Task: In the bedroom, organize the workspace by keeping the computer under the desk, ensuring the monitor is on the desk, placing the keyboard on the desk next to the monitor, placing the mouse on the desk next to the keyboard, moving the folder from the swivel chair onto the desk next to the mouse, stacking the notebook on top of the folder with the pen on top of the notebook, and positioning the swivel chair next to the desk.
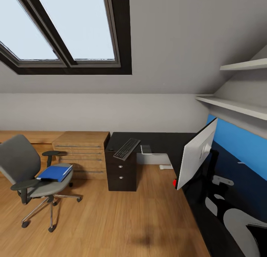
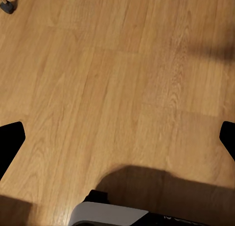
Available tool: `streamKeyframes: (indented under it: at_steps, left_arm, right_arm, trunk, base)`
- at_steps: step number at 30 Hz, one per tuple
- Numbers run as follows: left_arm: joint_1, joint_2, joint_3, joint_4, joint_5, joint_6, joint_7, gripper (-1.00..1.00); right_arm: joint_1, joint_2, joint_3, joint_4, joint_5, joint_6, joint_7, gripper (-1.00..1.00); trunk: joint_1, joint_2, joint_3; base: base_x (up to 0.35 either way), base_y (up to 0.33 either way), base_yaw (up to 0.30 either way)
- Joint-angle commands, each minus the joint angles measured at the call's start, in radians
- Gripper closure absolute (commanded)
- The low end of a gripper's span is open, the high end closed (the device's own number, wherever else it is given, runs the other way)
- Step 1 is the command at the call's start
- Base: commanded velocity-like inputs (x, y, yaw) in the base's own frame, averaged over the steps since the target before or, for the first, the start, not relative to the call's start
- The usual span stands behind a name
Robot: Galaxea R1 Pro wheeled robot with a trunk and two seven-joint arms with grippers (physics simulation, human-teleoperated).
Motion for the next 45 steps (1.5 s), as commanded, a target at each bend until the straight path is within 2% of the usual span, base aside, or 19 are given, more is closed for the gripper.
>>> streamKeyframes:
  at_steps: [1, 8, 9, 13, 20, 31, 39, 43, 45]
  left_arm:
    - [-0.001, 0.001, -0.009, 0.001, 0.009, -0.005, 0.006, -1.0]
    - [-0.001, 0.0, -0.009, 0.001, 0.009, -0.005, 0.006, -1.0]
    - [-0.001, 0.001, -0.009, 0.001, 0.009, -0.005, 0.006, -1.0]
    - [-0.001, 0.002, -0.009, 0.001, 0.009, -0.005, 0.006, -1.0]
    - [-0.001, 0.002, -0.008, 0.002, 0.009, -0.005, 0.006, -1.0]
    - [-0.001, 0.002, -0.009, 0.002, 0.009, -0.005, 0.006, -1.0]
    - [-0.001, 0.002, -0.009, 0.002, 0.009, -0.005, 0.006, -1.0]
    - [-0.001, 0.002, -0.009, 0.002, 0.009, -0.005, 0.006, -1.0]
    - [-0.001, 0.002, -0.009, 0.002, 0.009, -0.005, 0.006, -1.0]
  right_arm:
    - [0.0, 0.002, -0.005, 0.001, -0.003, -0.008, 0.003, -1.0]
    - [0.001, 0.011, -0.003, 0.0, -0.004, -0.012, -0.001, -1.0]
    - [0.001, 0.02, -0.003, -0.004, -0.003, -0.012, -0.005, -1.0]
    - [0.001, 0.03, -0.004, -0.002, -0.003, -0.013, -0.005, -1.0]
    - [0.001, 0.032, -0.005, 0.002, -0.003, -0.013, -0.003, -1.0]
    - [0.001, 0.024, -0.006, 0.002, -0.008, -0.022, -0.004, -1.0]
    - [0.006, 0.007, -0.004, 0.05, -0.004, -0.093, -0.002, -1.0]
    - [0.006, -0.004, -0.003, 0.067, -0.004, -0.089, -0.001, -1.0]
    - [0.007, -0.014, -0.004, 0.072, -0.006, -0.058, 0.0, -1.0]
  trunk:
    - [0.0, -0.001, 0.0]
    - [0.0, -0.001, 0.0]
    - [0.0, -0.001, 0.0]
    - [0.0, -0.001, 0.0]
    - [0.0, -0.001, 0.0]
    - [0.0, -0.001, 0.0]
    - [0.0, -0.001, 0.0]
    - [0.0, -0.001, 0.0]
    - [0.0, -0.001, 0.0]
  base:
    - [0.0, 0.0, 0.0]
    - [0.0, 0.0, 0.0]
    - [0.0, 0.0, 0.0]
    - [0.0, 0.0, 0.0]
    - [0.0, 0.0, 0.0]
    - [0.0, 0.0, 0.0]
    - [0.0, 0.0, 0.0]
    - [0.0, 0.0, 0.0]
    - [0.0, 0.0, 0.0]
